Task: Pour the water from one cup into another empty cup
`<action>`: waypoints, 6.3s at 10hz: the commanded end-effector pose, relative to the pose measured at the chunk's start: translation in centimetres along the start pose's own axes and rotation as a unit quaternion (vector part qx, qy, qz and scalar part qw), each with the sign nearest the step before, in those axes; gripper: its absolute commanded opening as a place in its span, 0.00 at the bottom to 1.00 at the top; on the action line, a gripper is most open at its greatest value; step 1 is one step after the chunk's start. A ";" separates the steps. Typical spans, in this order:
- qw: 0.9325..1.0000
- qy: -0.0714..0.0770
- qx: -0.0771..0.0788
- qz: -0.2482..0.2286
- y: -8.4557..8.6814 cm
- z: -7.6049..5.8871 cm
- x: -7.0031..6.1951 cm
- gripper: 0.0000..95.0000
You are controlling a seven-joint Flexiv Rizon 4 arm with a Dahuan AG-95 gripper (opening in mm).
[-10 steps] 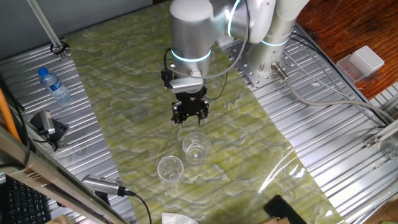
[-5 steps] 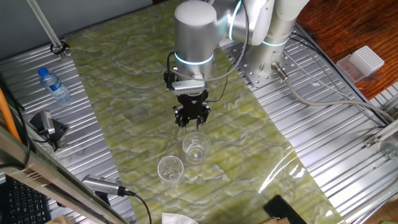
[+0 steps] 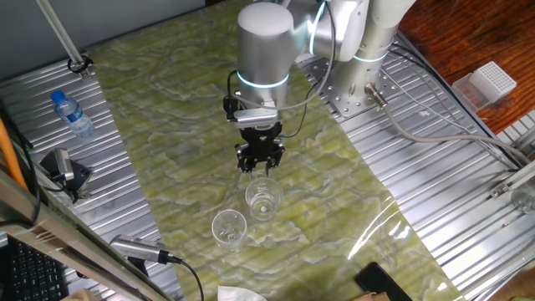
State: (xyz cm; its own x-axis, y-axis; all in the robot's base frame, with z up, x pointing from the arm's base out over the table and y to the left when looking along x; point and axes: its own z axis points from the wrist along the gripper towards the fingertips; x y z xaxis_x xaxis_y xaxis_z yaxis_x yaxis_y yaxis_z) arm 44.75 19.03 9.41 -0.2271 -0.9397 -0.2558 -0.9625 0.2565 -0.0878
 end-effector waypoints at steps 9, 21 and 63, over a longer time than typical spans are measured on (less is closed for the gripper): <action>1.000 -0.006 0.024 0.008 0.3 1.7 -0.4 0.20; 0.999 0.001 0.034 0.006 0.2 1.5 -0.6 0.20; 0.990 0.092 0.059 0.086 -1.4 -6.5 2.1 0.00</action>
State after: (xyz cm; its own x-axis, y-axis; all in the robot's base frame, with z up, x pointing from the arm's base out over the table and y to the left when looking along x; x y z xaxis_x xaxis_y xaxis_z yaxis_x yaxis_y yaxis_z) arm 44.65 15.23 15.31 -0.4204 -0.9021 -0.0976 -0.8846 0.4314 -0.1772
